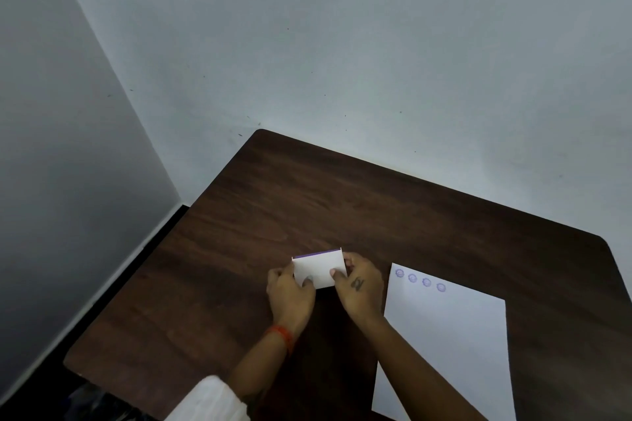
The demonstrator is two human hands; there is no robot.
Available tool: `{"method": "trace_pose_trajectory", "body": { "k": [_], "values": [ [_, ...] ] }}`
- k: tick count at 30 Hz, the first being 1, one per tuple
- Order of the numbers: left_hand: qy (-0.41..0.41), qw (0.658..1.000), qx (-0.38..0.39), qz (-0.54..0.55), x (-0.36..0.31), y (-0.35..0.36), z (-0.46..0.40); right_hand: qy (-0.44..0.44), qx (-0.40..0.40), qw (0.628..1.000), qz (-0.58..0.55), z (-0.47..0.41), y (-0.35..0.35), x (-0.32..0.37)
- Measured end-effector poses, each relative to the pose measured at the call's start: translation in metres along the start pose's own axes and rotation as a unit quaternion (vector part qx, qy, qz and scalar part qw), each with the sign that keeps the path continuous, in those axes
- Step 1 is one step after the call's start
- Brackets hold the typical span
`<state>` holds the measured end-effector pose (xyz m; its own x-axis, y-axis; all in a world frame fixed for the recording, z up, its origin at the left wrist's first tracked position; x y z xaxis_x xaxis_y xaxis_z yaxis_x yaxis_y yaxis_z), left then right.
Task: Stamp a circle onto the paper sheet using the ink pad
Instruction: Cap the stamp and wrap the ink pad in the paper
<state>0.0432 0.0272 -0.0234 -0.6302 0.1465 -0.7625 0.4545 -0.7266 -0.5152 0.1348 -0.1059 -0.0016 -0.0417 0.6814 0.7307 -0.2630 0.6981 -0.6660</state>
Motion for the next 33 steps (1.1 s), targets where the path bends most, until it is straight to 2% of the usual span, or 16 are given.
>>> {"method": "trace_pose_trajectory", "body": {
  "k": [7,19,33],
  "values": [
    [-0.017,0.999,0.006,-0.032,0.002,0.014,-0.007,0.048,0.02,0.998,0.025,-0.01,0.011,-0.012],
    [-0.035,0.998,-0.006,-0.051,0.007,0.017,-0.015,0.076,0.048,0.994,0.067,-0.016,0.023,-0.019],
    [-0.026,0.999,-0.016,-0.044,0.012,0.013,-0.021,0.062,0.052,0.993,0.085,-0.025,0.024,-0.024]
  ]
}}
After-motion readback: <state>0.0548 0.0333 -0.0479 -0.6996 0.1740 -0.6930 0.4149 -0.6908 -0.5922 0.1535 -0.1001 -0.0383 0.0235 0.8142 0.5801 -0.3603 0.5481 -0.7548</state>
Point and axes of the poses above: each hand's wrist, its own z-axis away from the middle knuckle, its own y-axis out of the palm, x = y × z, the point moved 9 cm from there along -z, towards the middle knuckle
